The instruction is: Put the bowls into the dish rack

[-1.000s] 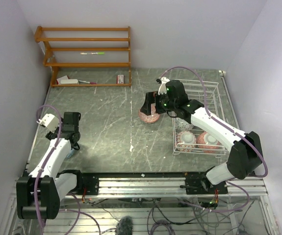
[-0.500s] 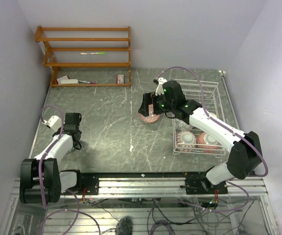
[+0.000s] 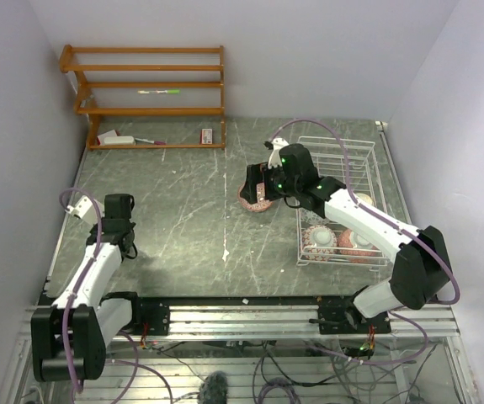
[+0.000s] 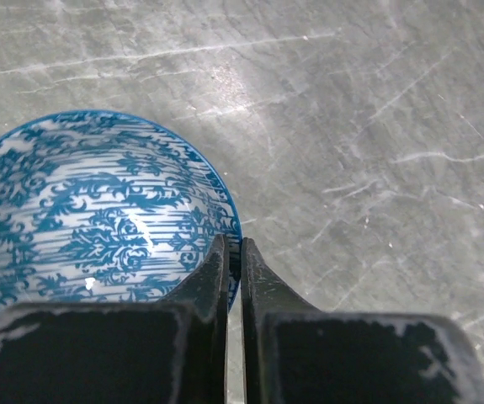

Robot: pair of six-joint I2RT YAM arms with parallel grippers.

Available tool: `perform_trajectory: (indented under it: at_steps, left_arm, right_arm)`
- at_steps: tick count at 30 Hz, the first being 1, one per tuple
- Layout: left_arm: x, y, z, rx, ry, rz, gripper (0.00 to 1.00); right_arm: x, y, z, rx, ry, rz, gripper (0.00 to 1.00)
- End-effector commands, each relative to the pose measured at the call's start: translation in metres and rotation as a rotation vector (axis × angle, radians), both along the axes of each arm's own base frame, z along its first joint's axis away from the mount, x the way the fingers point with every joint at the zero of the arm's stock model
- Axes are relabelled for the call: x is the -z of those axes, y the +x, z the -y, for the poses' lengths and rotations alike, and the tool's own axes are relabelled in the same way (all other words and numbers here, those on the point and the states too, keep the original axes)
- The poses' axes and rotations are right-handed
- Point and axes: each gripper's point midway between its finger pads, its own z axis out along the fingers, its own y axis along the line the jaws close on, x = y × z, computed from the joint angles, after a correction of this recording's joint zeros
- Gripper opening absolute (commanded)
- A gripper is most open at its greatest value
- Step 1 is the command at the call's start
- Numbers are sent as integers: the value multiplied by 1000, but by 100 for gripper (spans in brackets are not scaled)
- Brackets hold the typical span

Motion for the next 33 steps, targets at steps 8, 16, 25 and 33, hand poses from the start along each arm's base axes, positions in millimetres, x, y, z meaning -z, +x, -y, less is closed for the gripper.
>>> perform_trajectory:
  at_steps: [8, 16, 25, 33]
  left_arm:
    - [7, -9, 10, 30, -54, -6, 7]
    - [7, -9, 7, 26, -32, -59, 21]
    - [-37, 1, 14, 76, -40, 60, 41]
    - [-45, -1, 15, 102, -30, 24, 46]
  right_arm:
    - [-12, 3, 7, 19, 15, 75, 100]
    - [-19, -6, 15, 29, 59, 93, 100]
    - [-5, -16, 31, 39, 39, 86, 100]
    - [-9, -21, 30, 24, 72, 94, 100]
